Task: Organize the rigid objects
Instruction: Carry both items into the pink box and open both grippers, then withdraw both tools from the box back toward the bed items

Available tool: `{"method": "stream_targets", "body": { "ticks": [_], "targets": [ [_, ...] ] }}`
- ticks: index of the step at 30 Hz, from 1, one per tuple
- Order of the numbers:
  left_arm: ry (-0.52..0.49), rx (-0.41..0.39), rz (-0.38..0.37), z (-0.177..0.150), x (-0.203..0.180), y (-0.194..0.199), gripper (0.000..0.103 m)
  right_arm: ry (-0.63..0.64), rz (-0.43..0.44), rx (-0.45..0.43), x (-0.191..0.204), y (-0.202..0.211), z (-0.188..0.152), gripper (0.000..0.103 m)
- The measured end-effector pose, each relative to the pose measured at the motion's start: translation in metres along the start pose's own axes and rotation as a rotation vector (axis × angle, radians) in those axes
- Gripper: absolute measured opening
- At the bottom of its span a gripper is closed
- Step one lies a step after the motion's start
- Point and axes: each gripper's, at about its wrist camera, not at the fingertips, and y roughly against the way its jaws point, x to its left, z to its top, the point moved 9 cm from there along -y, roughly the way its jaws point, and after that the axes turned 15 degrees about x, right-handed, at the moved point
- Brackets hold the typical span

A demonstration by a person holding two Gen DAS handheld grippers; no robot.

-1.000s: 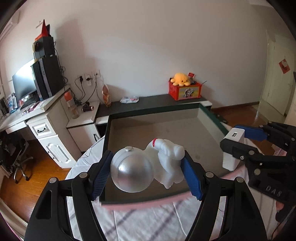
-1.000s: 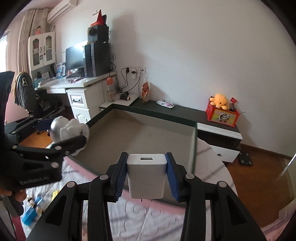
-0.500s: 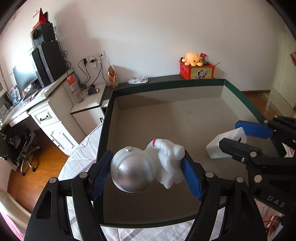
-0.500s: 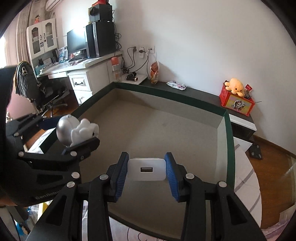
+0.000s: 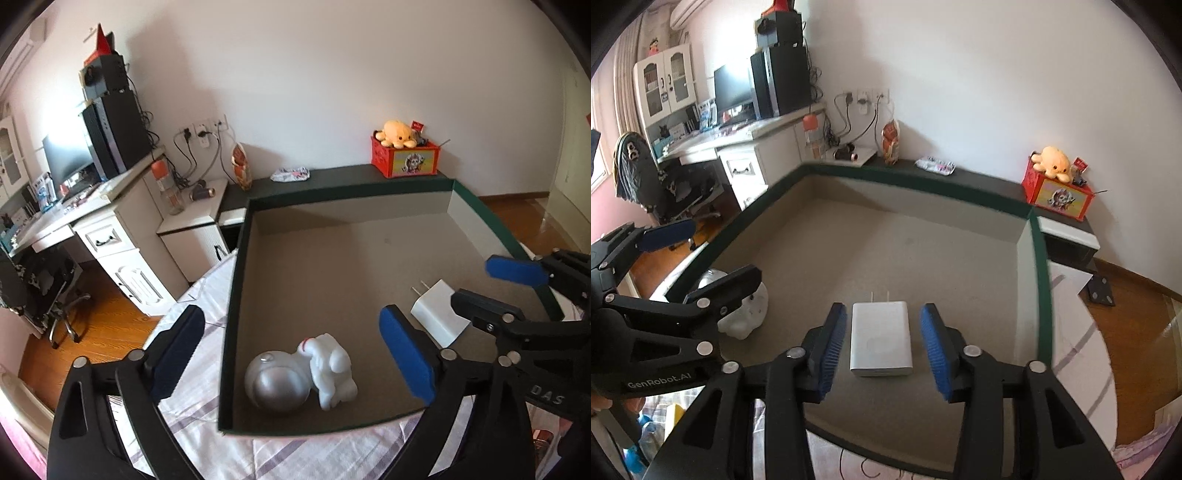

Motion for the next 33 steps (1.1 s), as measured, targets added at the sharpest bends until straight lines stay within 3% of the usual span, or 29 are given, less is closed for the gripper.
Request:
{"method": "stream_targets", "body": {
  "ticks": [4, 6, 11, 13, 14, 21, 26, 33],
  "targets": [
    [0.023, -0.057, 0.009, -0.003, 0.007, 0.035, 0.103, -0.01, -0.017, -0.07, 0.0, 0.037, -0.003, 0.068],
    [0.031, -0.1, 0.014, -0.007, 0.01, 0.058, 0.103, -0.018, -0.03, -0.119, 0.002, 0.061, -0.006, 0.083],
    [0.063, -0.205, 0.032, -0.03, 0.018, 0.122, 0.103, -0.041, -0.04, -0.229, 0.008, 0.122, -0.028, 0.085],
    [0.074, -0.252, 0.036, -0.044, 0.02, 0.149, 0.103, -0.057, -0.06, -0.275, 0.01, 0.146, -0.042, 0.092],
    [0.075, -0.26, 0.035, -0.05, 0.021, 0.158, 0.103, -0.065, -0.071, -0.296, 0.012, 0.156, -0.051, 0.103],
    [0.13, -0.359, 0.029, -0.108, 0.019, 0.226, 0.103, -0.09, -0.133, -0.389, 0.031, 0.211, -0.109, 0.103],
    [0.138, -0.369, 0.021, -0.144, 0.019, 0.249, 0.103, -0.106, -0.149, -0.424, 0.044, 0.237, -0.145, 0.103],
    [0.146, -0.406, 0.073, -0.176, 0.025, 0.279, 0.103, -0.112, -0.149, -0.431, 0.054, 0.256, -0.179, 0.103]
  ]
}}
